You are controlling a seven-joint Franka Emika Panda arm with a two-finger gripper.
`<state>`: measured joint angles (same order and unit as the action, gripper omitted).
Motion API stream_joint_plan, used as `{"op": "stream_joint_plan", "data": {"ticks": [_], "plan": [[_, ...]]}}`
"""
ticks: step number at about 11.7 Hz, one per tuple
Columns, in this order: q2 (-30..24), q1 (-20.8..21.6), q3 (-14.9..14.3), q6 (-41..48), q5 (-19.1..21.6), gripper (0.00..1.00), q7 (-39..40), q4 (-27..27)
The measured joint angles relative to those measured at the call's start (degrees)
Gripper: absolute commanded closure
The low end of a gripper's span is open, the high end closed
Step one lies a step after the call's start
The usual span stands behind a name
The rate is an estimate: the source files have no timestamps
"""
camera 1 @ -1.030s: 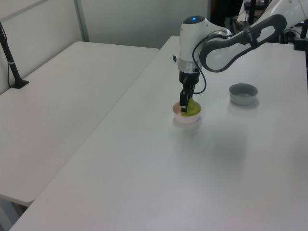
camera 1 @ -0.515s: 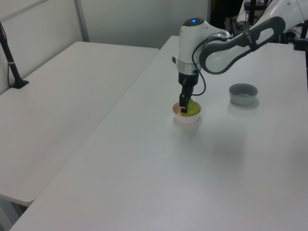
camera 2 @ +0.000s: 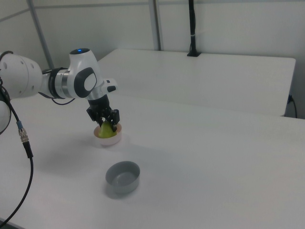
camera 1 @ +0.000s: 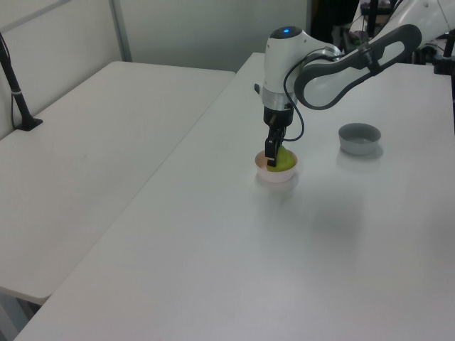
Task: Pick up a pear from the bowl
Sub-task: 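Lower the gripper around the pear and close on it, then lift the green pear up out of the pink bowl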
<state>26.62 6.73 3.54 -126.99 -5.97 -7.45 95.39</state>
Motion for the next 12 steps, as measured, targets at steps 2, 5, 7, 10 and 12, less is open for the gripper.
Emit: {"op": "stream_joint_plan", "data": {"ticks": [2,5,7,10,12], "plan": [[0.00,0.00,0.00,0.00,0.00,0.96,0.00,0.00],[-0.02,0.00,0.00,0.00,0.00,0.96,0.00,0.00],[-0.13,-0.08,0.00,0.00,0.00,0.97,0.00,-0.10],[-1.13,-0.35,0.00,0.00,0.00,0.98,0.00,-0.72],[-2.02,-0.45,-0.02,0.00,0.00,0.98,0.00,-0.81]]}}
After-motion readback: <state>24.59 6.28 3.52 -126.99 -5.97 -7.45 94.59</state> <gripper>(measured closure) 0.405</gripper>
